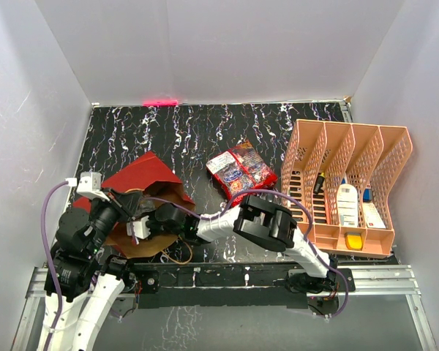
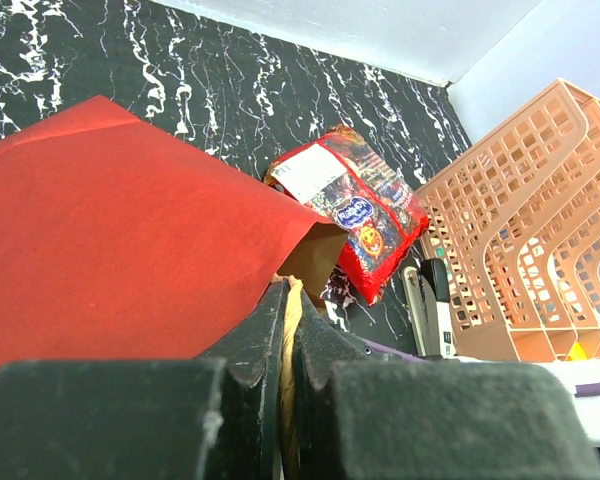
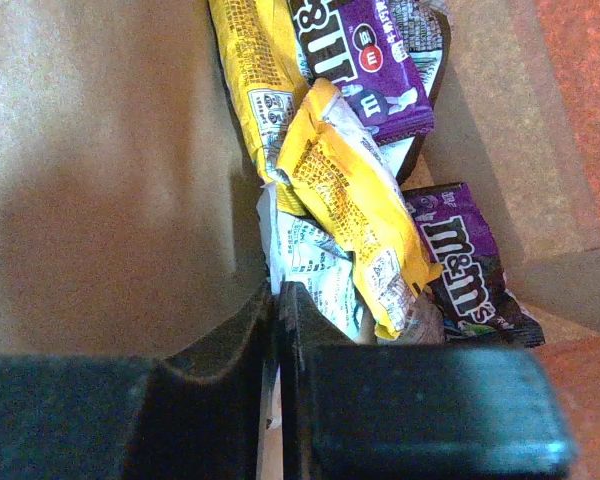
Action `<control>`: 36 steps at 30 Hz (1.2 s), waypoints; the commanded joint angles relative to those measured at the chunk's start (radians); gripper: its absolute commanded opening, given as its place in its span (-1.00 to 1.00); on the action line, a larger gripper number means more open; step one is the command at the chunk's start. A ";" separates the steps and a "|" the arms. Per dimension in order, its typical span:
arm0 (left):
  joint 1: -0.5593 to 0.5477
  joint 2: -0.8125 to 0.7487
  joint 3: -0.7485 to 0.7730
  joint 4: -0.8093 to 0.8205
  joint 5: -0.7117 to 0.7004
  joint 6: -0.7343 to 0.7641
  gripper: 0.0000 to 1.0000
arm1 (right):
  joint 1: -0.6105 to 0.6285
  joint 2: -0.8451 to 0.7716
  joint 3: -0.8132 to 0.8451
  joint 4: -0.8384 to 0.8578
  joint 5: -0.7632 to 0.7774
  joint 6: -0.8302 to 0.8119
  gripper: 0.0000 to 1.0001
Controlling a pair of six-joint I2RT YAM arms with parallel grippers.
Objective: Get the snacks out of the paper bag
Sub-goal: Take out the snack from the paper bag.
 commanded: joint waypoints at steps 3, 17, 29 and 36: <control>0.011 0.020 0.000 0.027 0.010 0.007 -1.00 | -0.004 -0.094 -0.015 0.046 -0.015 0.099 -0.85; 0.022 0.032 0.000 0.021 0.002 0.005 -1.00 | -0.010 -0.484 -0.353 0.095 -0.181 0.506 -0.85; 0.024 0.038 0.000 0.018 -0.006 0.002 -1.00 | -0.096 -1.013 -0.712 -0.014 -0.357 0.760 -0.85; 0.024 0.053 0.001 0.017 -0.008 0.000 -1.00 | -0.118 -1.327 -0.824 -0.233 0.140 0.632 -0.85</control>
